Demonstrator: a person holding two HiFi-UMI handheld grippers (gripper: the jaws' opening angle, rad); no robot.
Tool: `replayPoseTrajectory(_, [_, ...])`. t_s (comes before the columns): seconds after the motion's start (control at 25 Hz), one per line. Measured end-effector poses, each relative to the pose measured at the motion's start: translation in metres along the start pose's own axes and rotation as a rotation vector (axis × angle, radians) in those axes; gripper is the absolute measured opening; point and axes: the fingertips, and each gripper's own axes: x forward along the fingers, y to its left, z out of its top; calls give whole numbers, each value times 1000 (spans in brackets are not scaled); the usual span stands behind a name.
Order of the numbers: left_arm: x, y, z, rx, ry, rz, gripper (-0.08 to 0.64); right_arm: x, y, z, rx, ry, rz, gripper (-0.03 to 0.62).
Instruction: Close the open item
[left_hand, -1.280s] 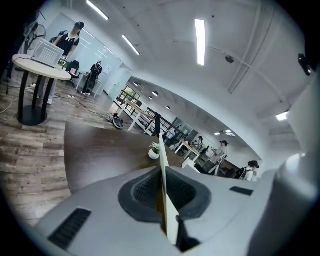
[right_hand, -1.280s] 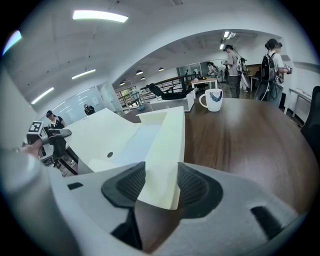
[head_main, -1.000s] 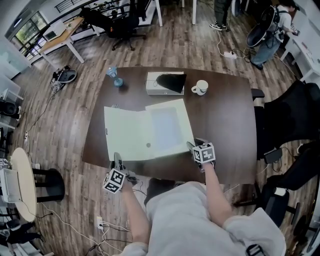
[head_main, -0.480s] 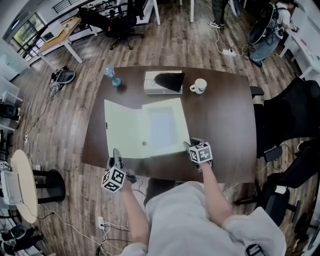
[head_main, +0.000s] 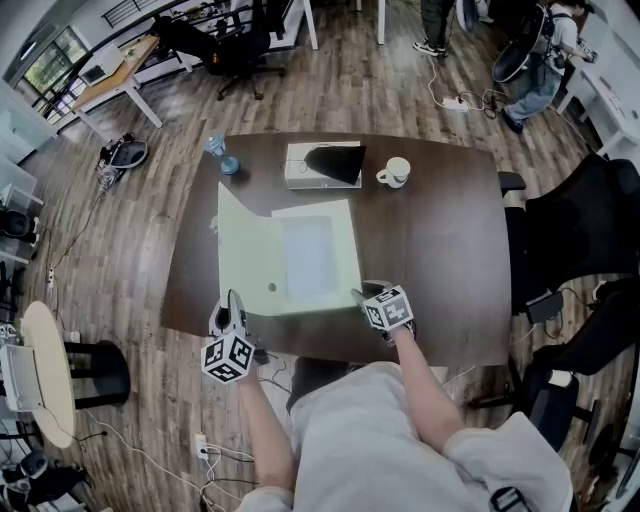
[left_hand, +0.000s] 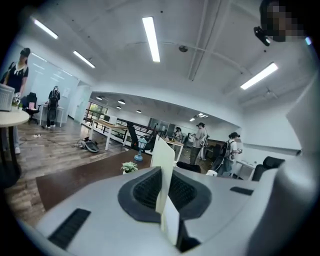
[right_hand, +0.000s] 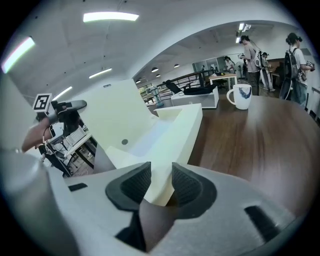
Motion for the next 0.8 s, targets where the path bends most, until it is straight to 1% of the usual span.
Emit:
replayPoseTrajectory(0.2, [4,-21,7,101,16,-42,14,10,19,-1,-50,26,37,132])
replayPoseTrajectory(0.48, [8,-43,4,201,48,-99,14,14,25,2,-58,25,43,133])
replayPoseTrajectory(0.72, [7,-76,-2,363,56,-180,14,14,27,2,-63,20,40,137])
replayPoseTrajectory(0.8, [7,-85,-8,403,70,-201,14,15,29,3,-63,19,41,137])
